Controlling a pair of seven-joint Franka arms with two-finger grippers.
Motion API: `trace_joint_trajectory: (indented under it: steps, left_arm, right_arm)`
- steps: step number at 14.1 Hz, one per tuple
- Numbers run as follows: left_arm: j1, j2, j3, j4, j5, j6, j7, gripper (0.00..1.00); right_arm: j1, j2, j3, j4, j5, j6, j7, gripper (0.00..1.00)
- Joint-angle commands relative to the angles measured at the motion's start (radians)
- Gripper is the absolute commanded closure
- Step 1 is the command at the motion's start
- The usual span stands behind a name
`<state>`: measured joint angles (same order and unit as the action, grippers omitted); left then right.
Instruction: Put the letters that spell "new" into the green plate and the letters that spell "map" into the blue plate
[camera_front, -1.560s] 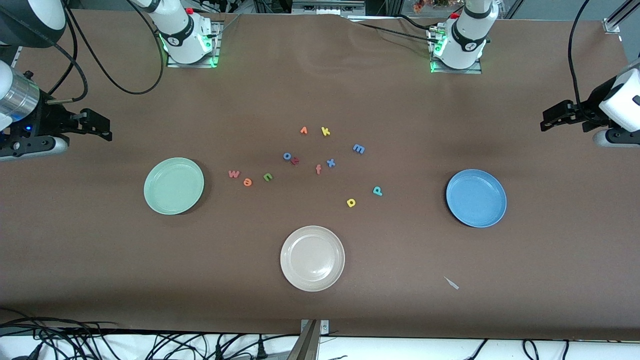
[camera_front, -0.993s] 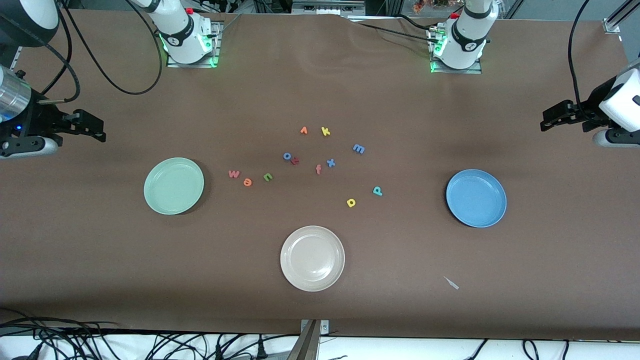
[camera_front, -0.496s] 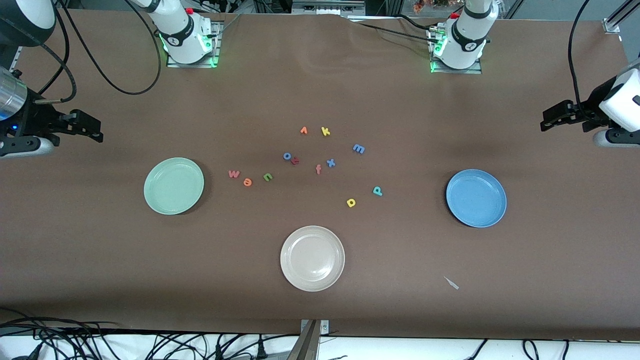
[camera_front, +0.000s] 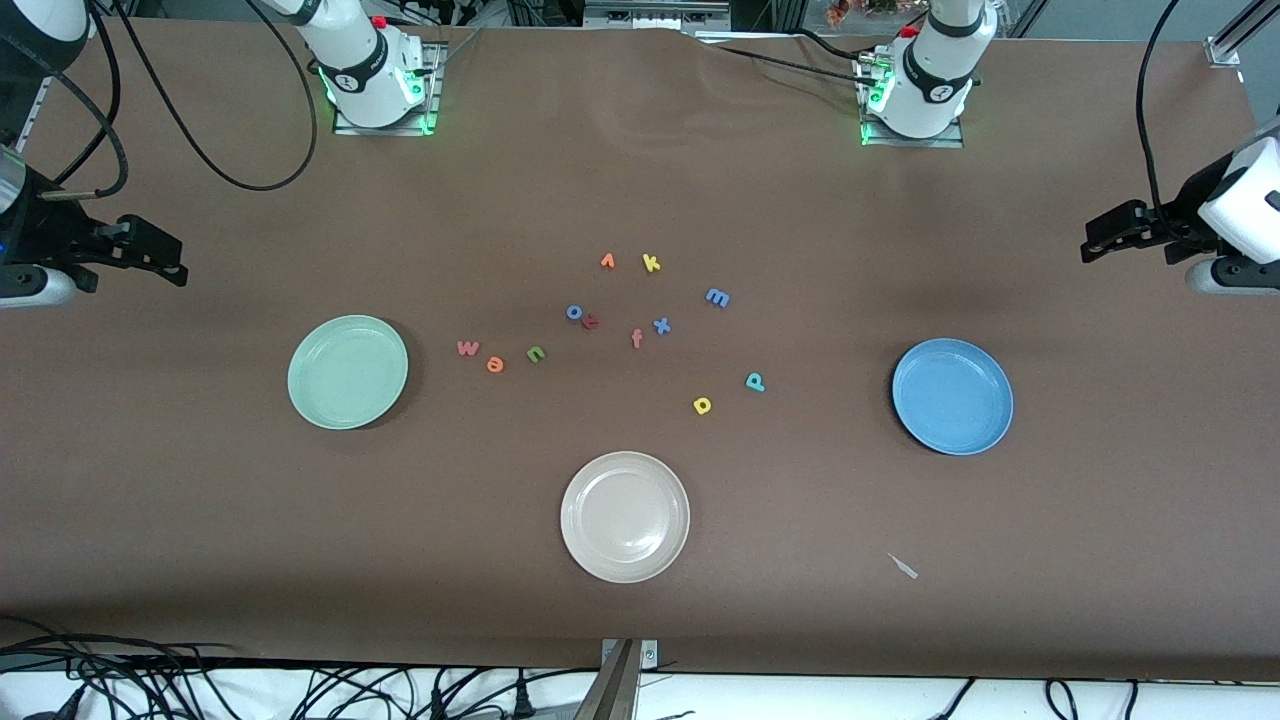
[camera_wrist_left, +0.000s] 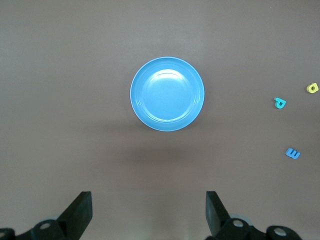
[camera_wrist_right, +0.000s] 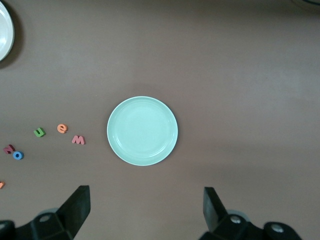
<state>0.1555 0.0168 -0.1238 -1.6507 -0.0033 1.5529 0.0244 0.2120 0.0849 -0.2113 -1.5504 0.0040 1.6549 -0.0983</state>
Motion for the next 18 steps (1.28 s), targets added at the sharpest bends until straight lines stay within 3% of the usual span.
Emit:
trace_joint_trajectory:
  steps: [1,6,18]
  left_arm:
    - [0.002,-0.012,0.000,-0.003,-0.009,-0.010,0.020,0.00]
    - [0.002,-0.012,0.000,-0.003,-0.009,-0.010,0.020,0.00]
    - [0.002,-0.011,0.000,-0.003,-0.009,-0.010,0.020,0.00]
  right_arm:
    - [-0.002,-0.002,0.003,0.019,-0.016,-0.007,0.005,0.00]
    - [-0.003,-0.005,0.004,0.019,-0.056,-0.007,0.005,0.00]
    - [-0.003,-0.005,-0.005,0.019,-0.039,-0.009,0.014,0.00]
